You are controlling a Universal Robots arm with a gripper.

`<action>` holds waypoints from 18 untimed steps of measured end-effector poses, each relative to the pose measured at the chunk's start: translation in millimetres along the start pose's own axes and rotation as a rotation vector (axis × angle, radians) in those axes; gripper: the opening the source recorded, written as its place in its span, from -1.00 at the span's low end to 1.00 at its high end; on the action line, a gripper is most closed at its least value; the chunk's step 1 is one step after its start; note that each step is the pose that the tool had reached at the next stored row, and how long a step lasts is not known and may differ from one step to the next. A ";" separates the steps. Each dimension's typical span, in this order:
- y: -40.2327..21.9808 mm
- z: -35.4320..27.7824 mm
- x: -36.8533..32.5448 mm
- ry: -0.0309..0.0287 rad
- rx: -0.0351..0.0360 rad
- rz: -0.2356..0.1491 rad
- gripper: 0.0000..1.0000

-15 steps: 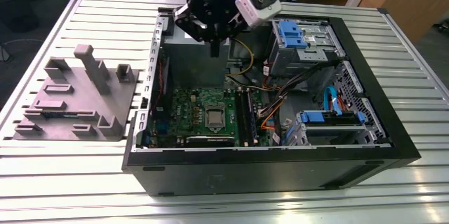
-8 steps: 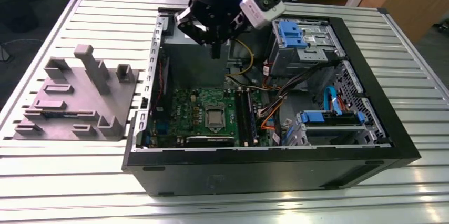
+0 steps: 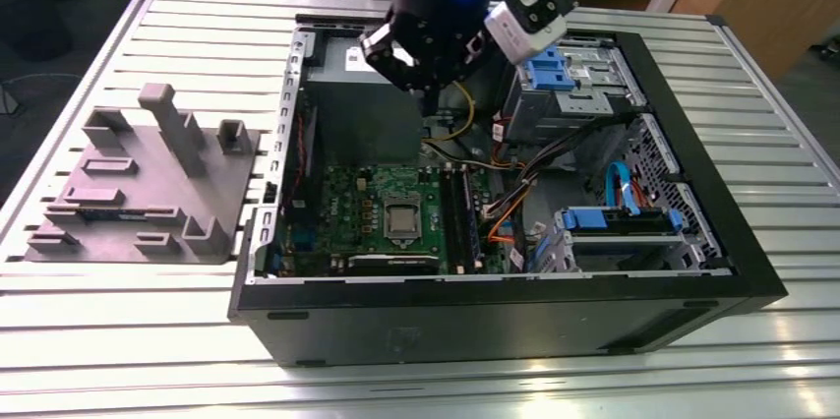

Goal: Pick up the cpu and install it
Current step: 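Install the first cpu locking lever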

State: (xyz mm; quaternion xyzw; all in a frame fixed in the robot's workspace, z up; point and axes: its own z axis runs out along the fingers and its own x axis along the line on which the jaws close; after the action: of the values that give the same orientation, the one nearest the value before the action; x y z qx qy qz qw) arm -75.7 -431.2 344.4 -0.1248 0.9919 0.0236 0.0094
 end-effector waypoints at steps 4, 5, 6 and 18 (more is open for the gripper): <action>-0.8 5.0 -2.1 0.0015 -0.0006 -0.034 -0.80; -0.8 6.0 -2.1 0.0024 -0.0010 -0.052 -0.80; -0.9 7.2 -2.1 0.0033 -0.0015 -0.072 -0.80; -1.4 17.5 -2.3 0.0004 -0.0304 -0.215 -0.80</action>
State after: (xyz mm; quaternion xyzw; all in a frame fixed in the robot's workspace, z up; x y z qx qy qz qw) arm -72.8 -431.1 326.9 -0.2306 0.9723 0.0375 0.0098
